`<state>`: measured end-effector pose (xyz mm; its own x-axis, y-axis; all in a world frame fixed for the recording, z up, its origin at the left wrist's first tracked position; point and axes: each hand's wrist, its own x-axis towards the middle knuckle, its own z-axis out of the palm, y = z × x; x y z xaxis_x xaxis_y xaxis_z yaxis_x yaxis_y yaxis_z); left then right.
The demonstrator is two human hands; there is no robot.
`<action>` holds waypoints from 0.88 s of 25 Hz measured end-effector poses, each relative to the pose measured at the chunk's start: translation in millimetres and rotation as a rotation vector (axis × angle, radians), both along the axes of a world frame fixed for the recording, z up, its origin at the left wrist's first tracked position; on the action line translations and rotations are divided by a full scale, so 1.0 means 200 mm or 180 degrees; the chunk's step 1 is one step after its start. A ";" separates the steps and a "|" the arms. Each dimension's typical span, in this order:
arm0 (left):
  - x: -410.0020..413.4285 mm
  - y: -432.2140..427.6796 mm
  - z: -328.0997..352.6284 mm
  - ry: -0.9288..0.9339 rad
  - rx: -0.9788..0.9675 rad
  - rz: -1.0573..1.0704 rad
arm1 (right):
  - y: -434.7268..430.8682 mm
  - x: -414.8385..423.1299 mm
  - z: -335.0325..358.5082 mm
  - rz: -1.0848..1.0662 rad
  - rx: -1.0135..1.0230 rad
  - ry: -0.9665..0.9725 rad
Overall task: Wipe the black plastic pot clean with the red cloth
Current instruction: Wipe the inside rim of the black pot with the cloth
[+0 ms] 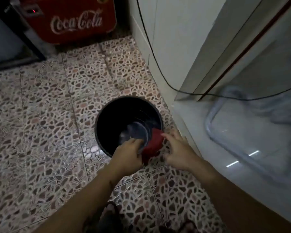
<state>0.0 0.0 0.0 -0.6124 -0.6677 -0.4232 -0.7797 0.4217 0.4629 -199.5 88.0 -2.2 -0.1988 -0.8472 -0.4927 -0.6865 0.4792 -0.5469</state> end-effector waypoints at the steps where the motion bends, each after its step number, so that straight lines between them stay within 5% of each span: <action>1: -0.01 0.00 -0.09 -0.0104 -0.0043 -0.0175 | -0.01 0.02 -0.10 0.0276 -0.0054 0.0147; 5: -0.02 0.00 -0.39 0.0081 -0.0302 -0.0341 | -0.07 0.01 -0.46 0.0946 -0.0455 0.0756; 10: -0.01 -0.04 -0.50 0.0316 -0.0754 -0.0807 | -0.12 -0.10 -0.62 0.1102 -0.1003 0.0770; 18: 0.10 0.04 -0.48 0.0388 -0.0870 -0.1063 | 0.03 -0.05 -0.42 0.1523 -0.1376 0.1619; 22: 0.04 0.09 -0.36 0.0761 -0.1290 -0.1016 | 0.17 -0.05 -0.19 0.0746 -0.1528 0.1537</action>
